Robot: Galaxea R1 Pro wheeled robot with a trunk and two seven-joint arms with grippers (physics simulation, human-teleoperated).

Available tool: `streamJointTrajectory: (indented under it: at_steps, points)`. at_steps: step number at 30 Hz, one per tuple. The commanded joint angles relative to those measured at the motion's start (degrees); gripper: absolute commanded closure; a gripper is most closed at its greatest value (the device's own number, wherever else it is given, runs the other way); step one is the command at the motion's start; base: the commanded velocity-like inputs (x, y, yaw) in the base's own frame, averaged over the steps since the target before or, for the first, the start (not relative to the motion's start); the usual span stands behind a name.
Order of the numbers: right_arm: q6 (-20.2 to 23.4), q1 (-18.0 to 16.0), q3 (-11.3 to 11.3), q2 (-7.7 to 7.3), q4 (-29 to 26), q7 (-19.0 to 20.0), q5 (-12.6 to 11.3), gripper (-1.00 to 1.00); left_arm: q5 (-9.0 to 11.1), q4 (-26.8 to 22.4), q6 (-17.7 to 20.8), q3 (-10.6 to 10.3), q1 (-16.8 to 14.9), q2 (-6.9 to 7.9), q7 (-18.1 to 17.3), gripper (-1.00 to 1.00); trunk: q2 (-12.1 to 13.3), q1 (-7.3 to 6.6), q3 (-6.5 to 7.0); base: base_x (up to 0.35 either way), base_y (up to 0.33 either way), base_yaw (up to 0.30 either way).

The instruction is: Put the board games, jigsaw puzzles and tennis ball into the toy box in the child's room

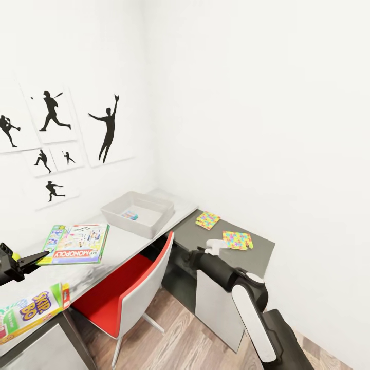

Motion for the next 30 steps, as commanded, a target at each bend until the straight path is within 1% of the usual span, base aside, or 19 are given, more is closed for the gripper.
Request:
streamJointTrajectory:
  at_steps: [1, 2, 4, 5, 8, 11, 13, 14, 15, 16, 18, 19, 21, 24, 25, 26, 28, 29, 30]
  points:
    - [2.6, -2.6, -0.3, 0.06, 0.2, 0.1, -0.1, -1.00, -0.1, 0.0, 0.6, 0.1, -0.1, -0.08, -0.2, 1.00, -0.1, 0.03, -0.14, 0.000, 0.000, 0.000]
    - [4.0, -3.9, -0.5, 0.07, 0.3, 0.0, -0.1, -1.00, -0.1, 0.0, 0.6, 0.1, -0.1, -0.11, -0.2, 1.00, -0.1, 0.03, -0.14, 0.000, 0.000, 0.000]
    - [9.1, -8.8, -2.1, 0.18, 1.5, -0.8, -0.2, -1.00, -0.1, 0.0, 0.7, 0.2, -0.1, -0.22, -0.2, 1.00, -0.1, 0.03, -0.14, 0.000, 0.000, 0.000]
    - [10.0, -9.8, -2.7, 0.24, 1.8, -1.2, -0.2, -1.00, -0.1, 0.0, 0.7, 0.2, -0.1, -0.24, -0.2, 1.00, -0.1, 0.03, -0.14, 0.000, 0.000, 0.000]
    - [14.3, -16.4, -5.4, 0.40, 3.0, -3.5, -0.6, -1.00, -0.1, -0.1, 0.9, 0.3, -0.1, -0.35, -0.2, 1.00, -0.1, 0.03, -0.14, 0.000, 0.000, 0.000]
    - [20.4, -22.4, -6.4, 0.50, 4.7, -4.5, -1.2, -1.00, -0.1, -0.2, 1.0, 0.3, -0.2, -0.39, -0.2, 1.00, -0.1, 0.03, -0.14, 0.000, 0.000, 0.000]
    - [22.9, -25.1, -6.8, 0.50, 6.0, -4.7, -1.3, -1.00, -0.1, -0.2, 1.1, 0.2, -0.3, -0.66, -0.2, 1.00, -0.1, 0.03, -0.14, 0.000, 0.000, 0.000]
    - [23.5, -26.0, -7.4, 0.48, 6.7, -4.7, -1.3, -1.00, -0.2, -0.2, 1.0, 0.0, -0.3, -1.08, -0.2, 1.00, -0.1, 0.03, -0.14, 0.000, 0.000, 0.000]
    - [24.1, -26.7, -8.6, 0.47, 7.4, -4.7, -1.4, -1.00, -0.3, -0.3, 1.0, -0.7, -0.6, -2.08, -0.2, 1.00, -0.1, 0.03, -0.14, 0.000, 0.000, 0.000]
    - [24.3, -26.9, -9.0, 0.45, 7.5, -4.7, -1.4, -1.00, -0.4, -0.3, 1.1, -1.1, -0.8, -2.41, -0.2, 1.00, -0.1, 0.03, -0.14, 0.000, 0.000, 0.000]
    - [24.6, -27.1, -10.1, 0.36, 7.8, -4.7, -1.4, -1.00, -1.0, -0.4, 1.3, -3.0, -2.3, -3.60, -0.2, 1.00, -0.1, 0.03, -0.14, 0.000, 0.000, 0.000]
    - [24.6, -27.1, -10.2, 0.31, 7.9, -4.6, -1.4, -1.00, -1.1, -0.4, 1.3, -3.5, -2.8, -3.89, 0.1, 1.00, -0.1, 0.03, -0.14, 0.000, 0.000, 0.000]
    - [24.7, -26.9, -10.6, 0.19, 7.8, -4.5, -1.4, -1.00, -1.4, -0.5, 2.2, -5.0, -5.6, -4.84, 2.0, 1.00, -0.1, 0.03, -0.14, 0.000, 0.000, 0.000]
    - [24.8, -26.4, -10.8, -0.04, 6.5, -4.4, -1.4, -1.00, -1.7, -0.6, 5.3, -6.3, -10.1, -6.18, 3.2, 1.00, -0.1, 0.03, -0.14, 0.000, 0.000, 0.000]
    - [24.8, -26.3, -10.8, -0.21, 5.9, -4.4, -1.4, -1.00, -1.7, -0.7, 6.2, -6.7, -11.8, -6.53, 3.4, 1.00, -0.1, 0.03, -0.14, 0.000, 0.000, 0.000]
    - [24.9, -26.3, -10.8, -0.37, 5.3, -4.4, -1.4, -1.00, -2.0, -0.8, 7.0, -7.4, -14.4, -6.91, 3.6, 1.00, -0.1, 0.03, -0.14, 0.000, 0.000, 0.000]
    - [24.9, -26.3, -10.8, -0.48, 4.7, -4.4, -1.8, -1.00, -2.2, -0.8, 7.3, -8.4, -16.1, -7.12, 3.7, 1.00, -0.1, 0.03, -0.14, 0.000, 0.000, 0.000]
    - [24.9, -26.4, -10.9, -0.57, 4.2, -4.4, -3.2, -1.00, -2.4, -0.8, 7.3, -9.4, -17.1, -7.31, 3.7, 1.00, -0.1, 0.03, -0.14, 0.000, 0.000, 0.000]
    - [24.9, -26.4, -11.0, -0.61, 4.1, -4.5, -3.8, -1.00, -2.5, -0.7, 7.2, -9.6, -17.3, -7.32, 3.8, 1.00, -0.1, 0.03, -0.14, 0.000, 0.000, 0.000]
